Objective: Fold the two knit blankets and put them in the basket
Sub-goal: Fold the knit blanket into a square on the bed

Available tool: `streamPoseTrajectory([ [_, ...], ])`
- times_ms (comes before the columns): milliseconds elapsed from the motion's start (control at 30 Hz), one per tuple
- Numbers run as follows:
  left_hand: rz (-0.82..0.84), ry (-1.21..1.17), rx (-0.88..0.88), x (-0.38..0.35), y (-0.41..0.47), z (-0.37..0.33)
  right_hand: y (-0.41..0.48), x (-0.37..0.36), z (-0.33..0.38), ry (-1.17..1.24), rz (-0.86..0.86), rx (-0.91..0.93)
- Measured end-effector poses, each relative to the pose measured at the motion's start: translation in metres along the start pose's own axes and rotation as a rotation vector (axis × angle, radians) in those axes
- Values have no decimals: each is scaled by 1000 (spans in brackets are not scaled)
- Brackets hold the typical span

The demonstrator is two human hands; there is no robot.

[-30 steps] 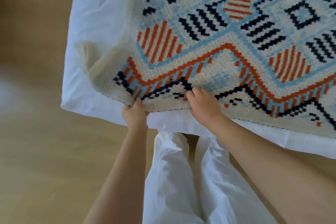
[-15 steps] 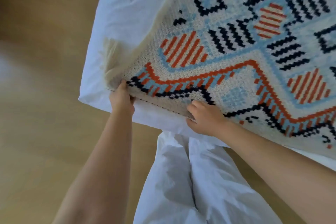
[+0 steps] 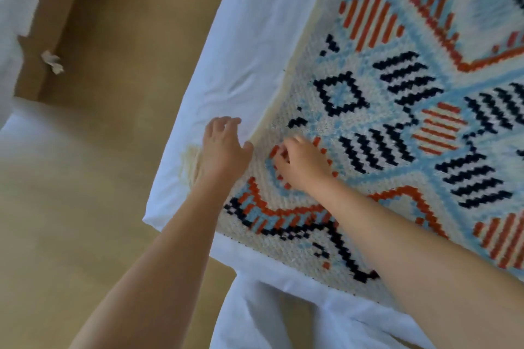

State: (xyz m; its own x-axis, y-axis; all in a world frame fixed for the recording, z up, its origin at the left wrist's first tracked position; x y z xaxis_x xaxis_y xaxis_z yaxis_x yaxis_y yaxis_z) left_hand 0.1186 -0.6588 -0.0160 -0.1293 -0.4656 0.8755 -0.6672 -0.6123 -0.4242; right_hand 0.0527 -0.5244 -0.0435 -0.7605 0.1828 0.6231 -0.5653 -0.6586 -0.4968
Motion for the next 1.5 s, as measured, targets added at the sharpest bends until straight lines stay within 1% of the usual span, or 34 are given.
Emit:
streamPoseTrajectory([
  [67,13,-78,-92,5,39,-41,25,25,-7,85,-118,-56],
  [167,112,-243,-126,0,98,-95,58,65,-23,104,-320,-98],
  [300,124,-416,-105,-5,170,-144,107,120,-45,152,-599,-172],
  [367,114,-469,-75,-7,197,-157,132,141,-50,164,-669,-226],
  [467,88,-507,-74,-6,231,-170,161,153,-56,159,-629,-359],
  [533,112,-483,-107,-3,247,-183,170,152,-53,56,-558,-422],
  [633,169,-482,-175,3,264,-214,175,146,-41,-143,-505,-430],
  [700,211,-578,-165,5,274,-231,181,148,-39,-165,-480,-435],
  [733,239,-640,-122,3,279,-235,185,153,-39,-139,-477,-433],
  [800,284,-731,-39,-1,289,-239,192,163,-39,-76,-508,-414],
  [833,275,-747,-25,1,295,-241,194,168,-35,-48,-539,-388],
  [867,246,-761,-24,7,303,-241,197,172,-29,-23,-583,-339],
  [967,51,-779,-51,41,334,-230,208,175,-5,70,-701,-144],
  [1033,16,-670,-83,47,350,-218,218,165,-3,100,-718,-110],
  [1100,86,-559,-87,37,354,-211,221,152,-5,15,-769,-63],
  [1167,139,-549,-78,32,358,-213,219,146,-5,-12,-838,-35],
  [1233,225,-638,-52,37,357,-226,217,146,-3,16,-887,-1],
  [1300,368,-783,-51,41,357,-246,217,148,-5,45,-906,22],
  [1333,412,-806,-57,41,358,-256,217,149,-6,55,-918,25],
  [1400,387,-775,-82,43,365,-268,219,155,-8,80,-930,38],
  [1500,263,-667,-134,40,377,-277,227,173,-15,97,-974,45],
])
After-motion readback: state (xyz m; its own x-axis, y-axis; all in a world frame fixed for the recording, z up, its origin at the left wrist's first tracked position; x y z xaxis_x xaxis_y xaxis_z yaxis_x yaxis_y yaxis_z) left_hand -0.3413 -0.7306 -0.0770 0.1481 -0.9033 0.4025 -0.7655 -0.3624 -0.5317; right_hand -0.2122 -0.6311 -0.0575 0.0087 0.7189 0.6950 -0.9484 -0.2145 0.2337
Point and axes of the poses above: each hand's wrist, its own y-axis towards the middle knuckle, its own x-axis out of the back of the hand, z = x × y, the point moved 8 cm from there along y, towards the middle knuckle, and after that the axes turned 6 degrees about y, right-handed, at the moved point
